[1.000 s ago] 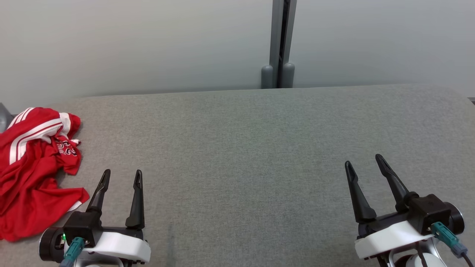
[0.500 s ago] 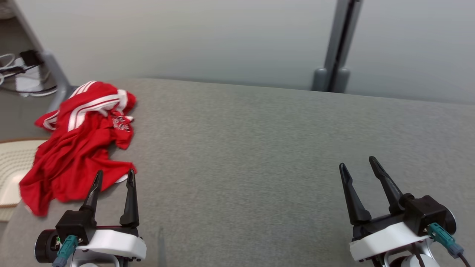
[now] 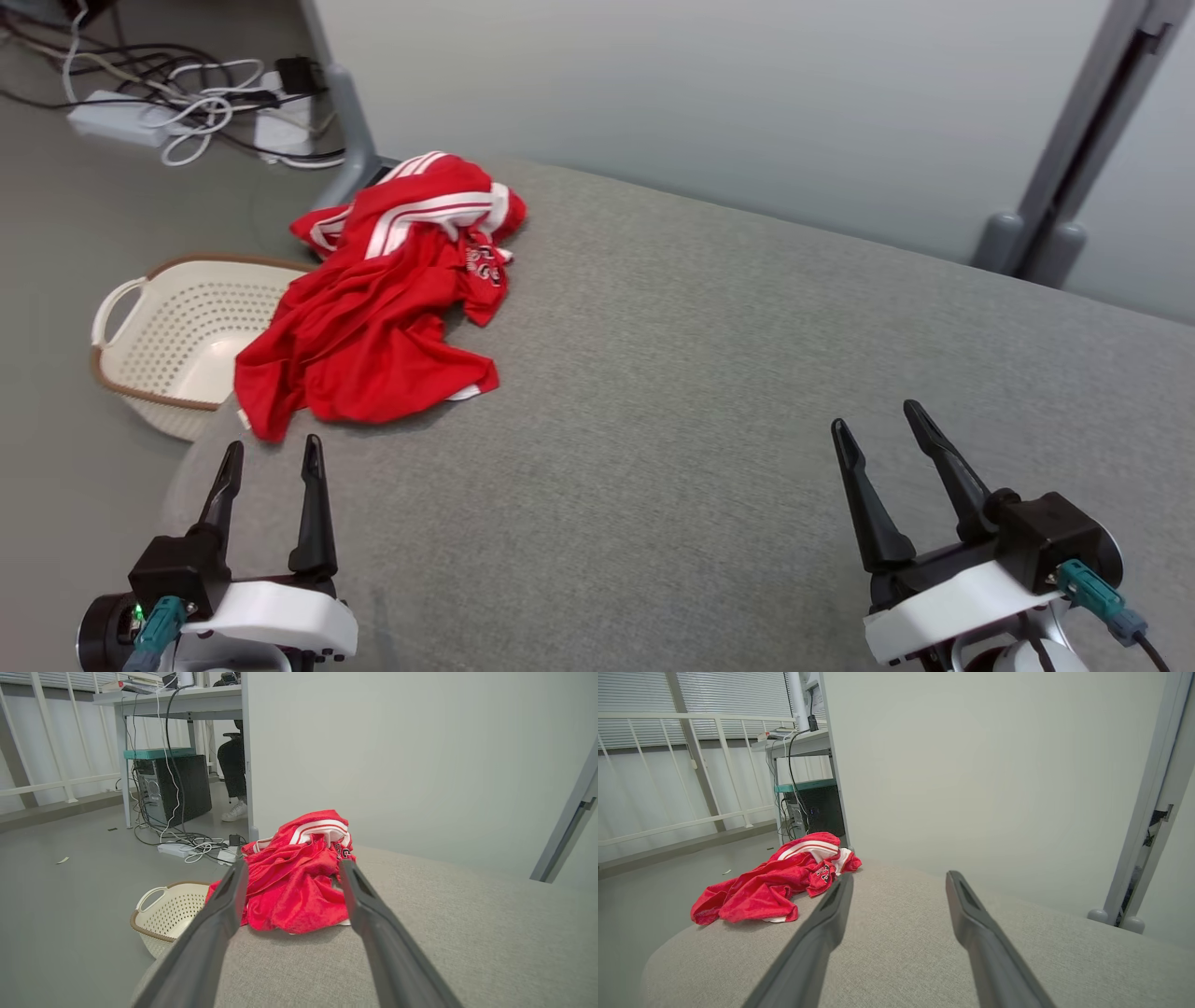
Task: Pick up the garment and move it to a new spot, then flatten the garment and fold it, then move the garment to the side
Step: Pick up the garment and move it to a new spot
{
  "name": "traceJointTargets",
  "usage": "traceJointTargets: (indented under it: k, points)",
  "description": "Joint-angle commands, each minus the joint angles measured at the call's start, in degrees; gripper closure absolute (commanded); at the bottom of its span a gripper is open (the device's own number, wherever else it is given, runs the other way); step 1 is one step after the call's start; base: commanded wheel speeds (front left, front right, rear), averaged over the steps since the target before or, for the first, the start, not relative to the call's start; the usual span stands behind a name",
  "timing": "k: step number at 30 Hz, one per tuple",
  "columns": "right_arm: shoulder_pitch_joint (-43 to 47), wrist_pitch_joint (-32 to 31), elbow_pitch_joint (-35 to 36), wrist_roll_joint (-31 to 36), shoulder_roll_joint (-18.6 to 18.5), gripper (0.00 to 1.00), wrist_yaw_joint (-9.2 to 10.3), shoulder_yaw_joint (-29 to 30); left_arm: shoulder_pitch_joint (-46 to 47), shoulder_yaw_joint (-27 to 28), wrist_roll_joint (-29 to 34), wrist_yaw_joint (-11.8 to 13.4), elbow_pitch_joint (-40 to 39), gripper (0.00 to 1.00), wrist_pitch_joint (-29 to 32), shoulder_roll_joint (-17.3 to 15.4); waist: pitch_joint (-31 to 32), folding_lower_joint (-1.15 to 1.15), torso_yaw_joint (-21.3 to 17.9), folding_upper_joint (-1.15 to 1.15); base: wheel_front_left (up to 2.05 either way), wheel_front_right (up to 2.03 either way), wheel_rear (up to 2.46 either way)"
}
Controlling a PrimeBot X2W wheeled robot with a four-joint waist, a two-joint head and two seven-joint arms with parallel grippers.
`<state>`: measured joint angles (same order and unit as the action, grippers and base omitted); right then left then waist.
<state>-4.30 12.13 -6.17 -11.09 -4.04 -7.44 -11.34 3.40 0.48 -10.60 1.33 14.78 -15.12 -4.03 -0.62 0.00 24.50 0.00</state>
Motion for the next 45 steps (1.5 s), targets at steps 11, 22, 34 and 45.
traceJointTargets:
  k: [11, 22, 34, 45]
  points:
    - [-0.8, 0.7, -1.0, -1.1, -0.5, 0.00, -0.08, -1.5, 0.3, 1.0, -1.7, 1.0, -0.9, 0.00, 2.3, -0.9, -0.1, 0.00, 1.4, 0.00, 0.00, 0.00, 0.00]
    - [-2.4, 0.7, -0.1, -0.7, -0.8, 0.00, -0.08, -1.1, 10.8, 2.9, -5.7, -1.7, -1.5, 0.00, 12.7, -6.0, -3.1, 0.00, -2.9, 0.00, 0.00, 0.00, 0.00]
    - [-7.9, -0.8, 2.8, 1.7, -0.8, 0.00, -0.08, -0.7, 32.5, 8.6, -13.9, -6.4, 13.1, 0.00, 25.1, -17.7, -12.7, 0.00, -13.0, 0.00, 0.00, 0.00, 0.00]
    - [-12.2, -1.4, 5.6, 3.8, 0.1, 0.00, -0.08, -0.5, 46.9, 9.2, -17.6, -8.2, 31.6, 0.00, 32.3, -27.2, -22.1, 0.00, -21.6, 0.00, 0.00, 0.00, 0.00]
